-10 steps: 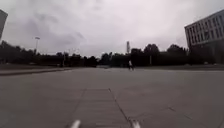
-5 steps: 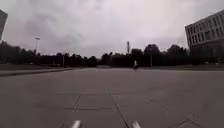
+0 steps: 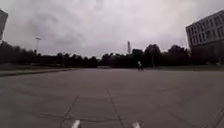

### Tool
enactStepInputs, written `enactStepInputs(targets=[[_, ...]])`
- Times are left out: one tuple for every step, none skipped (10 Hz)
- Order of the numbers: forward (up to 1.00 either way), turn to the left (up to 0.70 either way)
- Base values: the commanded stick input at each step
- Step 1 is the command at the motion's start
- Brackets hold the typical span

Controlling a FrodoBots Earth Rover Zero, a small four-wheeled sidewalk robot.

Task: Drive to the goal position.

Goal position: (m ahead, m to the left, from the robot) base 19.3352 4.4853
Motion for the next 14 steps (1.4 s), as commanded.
enactStepInputs(targets=[[0.70,0.00],[0.70,0.00],[0.70,0.00],[0.70,0.00],[0.70,0.00],[0.70,0.00],[0.70,0.00],[0.70,0.00],[0.70,0.00],[0.70,0.00],[0.70,0.00],[0.70,0.00],[0.70,0.00],[0.70,0.00]])
